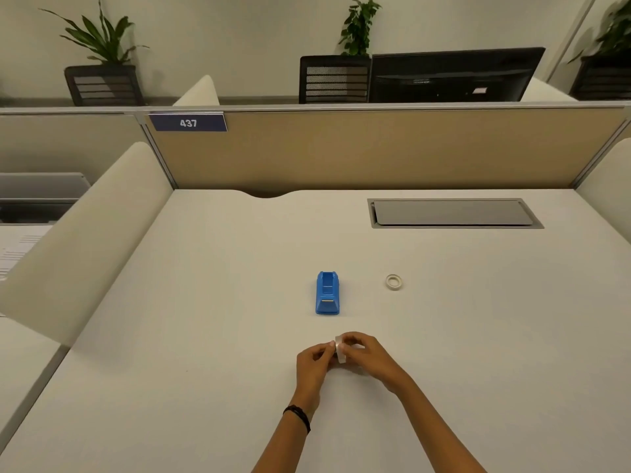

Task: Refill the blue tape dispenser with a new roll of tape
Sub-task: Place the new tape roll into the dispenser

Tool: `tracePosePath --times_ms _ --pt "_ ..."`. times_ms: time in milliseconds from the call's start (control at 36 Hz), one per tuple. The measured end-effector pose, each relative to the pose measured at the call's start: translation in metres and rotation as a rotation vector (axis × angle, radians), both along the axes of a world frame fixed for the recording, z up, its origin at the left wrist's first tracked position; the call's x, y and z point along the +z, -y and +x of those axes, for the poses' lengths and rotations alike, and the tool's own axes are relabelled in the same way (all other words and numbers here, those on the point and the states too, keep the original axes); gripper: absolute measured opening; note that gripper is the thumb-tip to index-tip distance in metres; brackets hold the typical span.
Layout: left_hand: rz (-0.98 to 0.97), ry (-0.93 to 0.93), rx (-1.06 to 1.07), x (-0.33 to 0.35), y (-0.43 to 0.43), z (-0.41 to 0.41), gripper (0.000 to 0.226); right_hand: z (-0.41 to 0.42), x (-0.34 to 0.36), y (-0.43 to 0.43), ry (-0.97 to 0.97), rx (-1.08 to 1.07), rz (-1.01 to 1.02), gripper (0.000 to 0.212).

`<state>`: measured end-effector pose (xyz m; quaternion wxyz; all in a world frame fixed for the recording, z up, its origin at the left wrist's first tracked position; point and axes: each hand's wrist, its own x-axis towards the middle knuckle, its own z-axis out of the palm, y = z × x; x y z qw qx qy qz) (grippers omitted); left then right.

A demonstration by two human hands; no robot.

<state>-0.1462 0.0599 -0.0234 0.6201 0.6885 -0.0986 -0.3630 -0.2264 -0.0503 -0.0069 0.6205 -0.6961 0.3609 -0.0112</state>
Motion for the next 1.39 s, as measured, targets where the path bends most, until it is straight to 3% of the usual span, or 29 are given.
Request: tracePosePath --times_ms 194,306,583,833,1000,1389 --pt "0.026 -0.002 0.040 -0.004 0.000 0.000 0.014 0.001 0.005 -0.004 0.019 0.031 0.000 0.003" --pt "0.014 0.002 0.047 -0.005 0.001 -0.002 0.013 0.002 -0.001 -0.003 0.009 0.007 -0.021 0.017" --pt "0.012 0.024 0.059 -0.003 0.001 -0.003 0.014 0.009 -0.008 -0.008 0.033 -0.146 -0.013 0.006" --pt "0.027 0.005 0.069 -0.002 0.002 -0.003 0.012 0.012 -0.012 -0.005 0.076 -0.157 -0.063 0.003" --pt "0.015 -0.022 0.066 -0.001 0.002 -0.003 0.014 0.009 -0.010 -0.006 0.064 -0.049 -0.089 0.025" --pt "0.026 0.007 0.086 -0.002 0.006 -0.002 0.009 0.004 -0.005 -0.008 0.077 -0.038 -0.088 0.033"
